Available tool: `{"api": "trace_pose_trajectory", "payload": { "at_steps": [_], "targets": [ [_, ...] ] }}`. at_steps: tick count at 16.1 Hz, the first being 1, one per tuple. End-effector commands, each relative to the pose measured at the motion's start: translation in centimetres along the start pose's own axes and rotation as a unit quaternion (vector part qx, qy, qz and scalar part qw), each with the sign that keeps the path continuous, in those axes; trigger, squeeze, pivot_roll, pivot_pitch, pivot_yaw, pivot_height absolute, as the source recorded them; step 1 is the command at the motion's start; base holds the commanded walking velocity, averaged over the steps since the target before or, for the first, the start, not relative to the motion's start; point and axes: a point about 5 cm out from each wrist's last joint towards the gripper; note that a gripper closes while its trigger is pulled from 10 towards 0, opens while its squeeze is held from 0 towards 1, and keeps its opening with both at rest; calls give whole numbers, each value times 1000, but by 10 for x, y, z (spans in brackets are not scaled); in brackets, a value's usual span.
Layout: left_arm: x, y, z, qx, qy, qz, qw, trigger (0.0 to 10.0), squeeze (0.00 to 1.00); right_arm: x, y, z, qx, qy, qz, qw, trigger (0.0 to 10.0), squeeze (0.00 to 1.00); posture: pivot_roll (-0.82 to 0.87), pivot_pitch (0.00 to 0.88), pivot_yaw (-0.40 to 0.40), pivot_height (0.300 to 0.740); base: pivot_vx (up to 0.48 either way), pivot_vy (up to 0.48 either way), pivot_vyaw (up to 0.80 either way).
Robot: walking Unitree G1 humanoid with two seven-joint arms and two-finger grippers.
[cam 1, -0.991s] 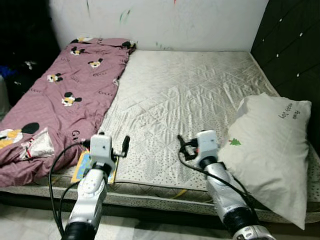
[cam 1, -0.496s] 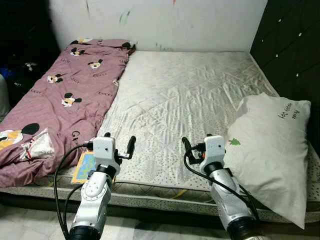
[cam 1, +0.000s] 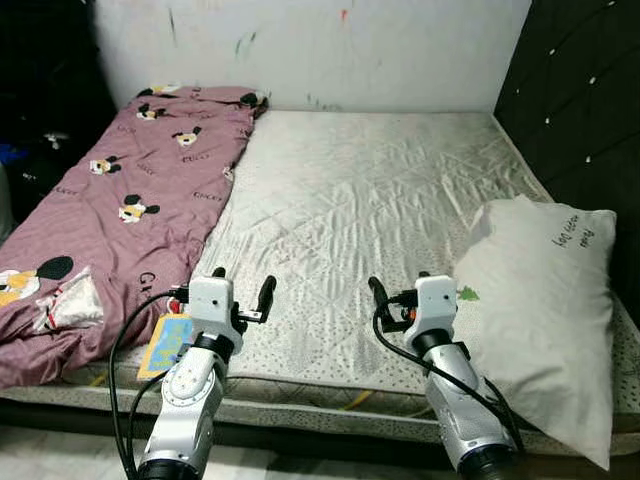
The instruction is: Clean up the room
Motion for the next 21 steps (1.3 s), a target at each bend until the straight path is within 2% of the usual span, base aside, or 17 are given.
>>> {"api": "trace_pose_trajectory", "payload": {
  "at_steps": [1, 3, 8, 12, 21],
  "targets": [
    [2, 3, -1, 0, 1, 3, 1000, 10000, 0, 0, 2, 0, -2, 2, 4, 1000, 10000, 0, -9, 0, 14, 740, 326, 0, 0],
    [3, 2, -2, 6, 4, 3, 1000, 10000, 0, 0, 3, -1, 0, 2, 6, 1000, 10000, 0, -7, 0, 13, 740, 337, 0, 0],
    [5, 1, -3, 11, 19, 1, 1000, 10000, 0, -1, 2, -1, 6, -1, 8, 1000, 10000, 0, -6, 0, 13, 740, 0, 0, 0],
    [5, 1, -3, 16, 21, 2, 1000, 10000, 0, -1, 2, -2, 10, -2, 10, 1000, 10000, 0, -9, 0, 13, 740, 0, 0, -316],
    [5, 2, -2, 15, 21, 4, 1000, 10000, 0, -2, 3, -1, 12, 1, 12, 1000, 10000, 0, -7, 0, 10, 740, 0, -370, 0]
  ]
}}
Point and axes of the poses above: a point about 5 cm out from each wrist's last joint towards the gripper, its own z axis pointing out of the wrist towards the gripper, its own y axis along the axis of the wrist's last joint, x = y × z, and after that the axes turned 13 degrees about -z, right-handed
